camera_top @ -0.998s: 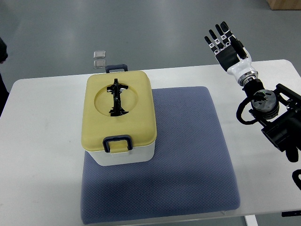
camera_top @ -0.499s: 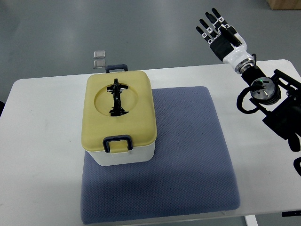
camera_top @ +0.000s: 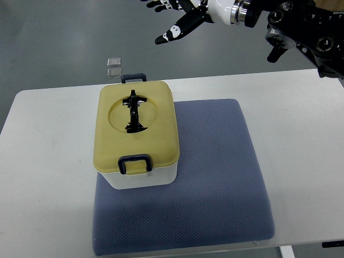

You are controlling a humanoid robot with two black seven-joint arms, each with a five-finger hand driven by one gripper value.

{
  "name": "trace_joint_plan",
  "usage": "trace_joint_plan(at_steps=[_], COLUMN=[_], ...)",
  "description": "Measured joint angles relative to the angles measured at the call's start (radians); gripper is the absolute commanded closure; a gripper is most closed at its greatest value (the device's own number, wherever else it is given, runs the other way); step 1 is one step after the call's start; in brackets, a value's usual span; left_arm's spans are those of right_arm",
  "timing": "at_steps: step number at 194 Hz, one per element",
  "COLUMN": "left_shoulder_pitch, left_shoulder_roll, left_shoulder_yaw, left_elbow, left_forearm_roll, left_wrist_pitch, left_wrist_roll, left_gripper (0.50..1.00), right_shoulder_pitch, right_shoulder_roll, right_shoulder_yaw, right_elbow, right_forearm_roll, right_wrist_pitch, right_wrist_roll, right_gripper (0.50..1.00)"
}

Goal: Open white storage box with right hand
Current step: 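Swing the right hand over the yellow lid toward its black handle, then lower the right hand and close its fingers around the black lid handle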

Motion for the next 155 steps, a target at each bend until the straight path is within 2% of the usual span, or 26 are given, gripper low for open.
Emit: trace_joint_plan(at_steps=[20,57,120,155], left_shoulder_pitch=[0.0,0.0,0.0,0.0], left_shoulder_roll=[0.0,0.0,0.0,0.0], left_shoulder_yaw=[-0.001,-0.001,-0.001,-0.001], left_elbow=[-0.005,-0.007,-0.006,-0.005], left_forearm_roll=[0.0,0.0,0.0,0.0], left_wrist_pitch=[0.0,-0.001,-0.002,-0.002], left_wrist_roll=[-0.001,-0.004,-0.005,-0.005], left_gripper=[0.5,0.5,0.5,0.5], right_shoulder_pitch=[0.107,0.235,0.207,0.179], right_shoulder_roll=[-0.004,0.026,0.071,0.081], right_shoulder_yaw=[-0.164,-0.402,-0.452,-0.454], right_elbow=[0.082,0.113,0.126,0.124], right_forearm_roll=[-0.167,-0.414,-0.443,-0.443], right_wrist_pitch=[-0.026,-0.154,-0.285,-0.308], right_wrist_roll=[0.081,0.152,0.179,0.18], right_gripper=[0.57,0.57,0.574,0.599])
